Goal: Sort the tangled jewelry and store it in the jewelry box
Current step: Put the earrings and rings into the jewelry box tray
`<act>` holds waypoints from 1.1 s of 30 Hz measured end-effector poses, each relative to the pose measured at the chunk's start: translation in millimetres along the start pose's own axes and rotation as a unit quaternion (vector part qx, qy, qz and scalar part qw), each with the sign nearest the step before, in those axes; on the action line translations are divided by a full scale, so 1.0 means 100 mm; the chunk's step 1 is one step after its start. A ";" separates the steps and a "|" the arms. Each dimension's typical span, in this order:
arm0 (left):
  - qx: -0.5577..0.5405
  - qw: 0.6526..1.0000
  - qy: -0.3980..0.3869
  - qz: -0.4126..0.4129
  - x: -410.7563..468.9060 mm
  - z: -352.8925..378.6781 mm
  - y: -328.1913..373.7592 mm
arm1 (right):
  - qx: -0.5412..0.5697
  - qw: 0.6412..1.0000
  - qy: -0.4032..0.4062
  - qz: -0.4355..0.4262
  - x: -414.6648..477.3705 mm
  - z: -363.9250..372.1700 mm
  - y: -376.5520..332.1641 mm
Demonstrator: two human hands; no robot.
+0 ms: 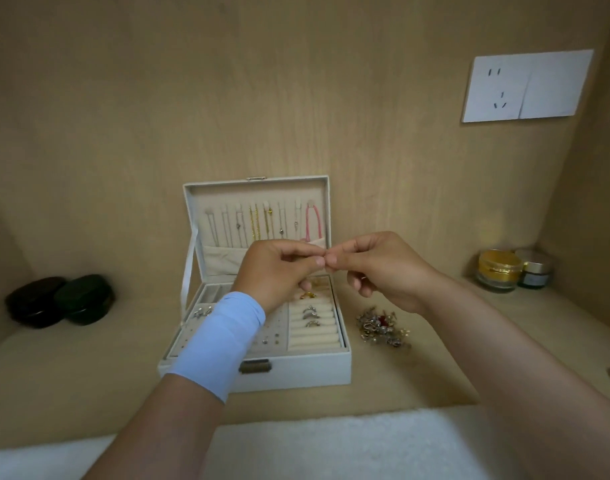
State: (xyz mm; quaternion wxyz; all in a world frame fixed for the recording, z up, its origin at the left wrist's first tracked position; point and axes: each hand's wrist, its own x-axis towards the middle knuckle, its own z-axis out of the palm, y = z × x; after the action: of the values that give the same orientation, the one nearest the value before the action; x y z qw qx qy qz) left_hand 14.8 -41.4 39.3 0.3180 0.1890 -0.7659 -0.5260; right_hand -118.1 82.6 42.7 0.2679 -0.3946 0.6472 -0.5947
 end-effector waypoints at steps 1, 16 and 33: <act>-0.003 1.000 0.007 -0.005 -0.04 -0.08 0.01 | 0.003 1.000 -0.014 -0.005 -0.03 0.07 -0.02; -0.067 0.996 0.037 -0.051 -0.49 -1.06 -0.30 | -0.049 0.994 -0.078 -0.059 -0.02 1.14 -0.19; -0.064 0.997 0.015 -0.040 -0.55 -1.41 -0.54 | -0.005 0.997 -0.045 -0.054 0.13 1.65 -0.15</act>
State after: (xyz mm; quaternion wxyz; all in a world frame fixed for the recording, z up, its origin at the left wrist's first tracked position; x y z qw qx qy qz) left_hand 148.9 -123.7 8.2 0.3199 0.2062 -0.7175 -0.5833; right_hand 12.7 -20.1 33.9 0.2623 -0.4571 0.6152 -0.5863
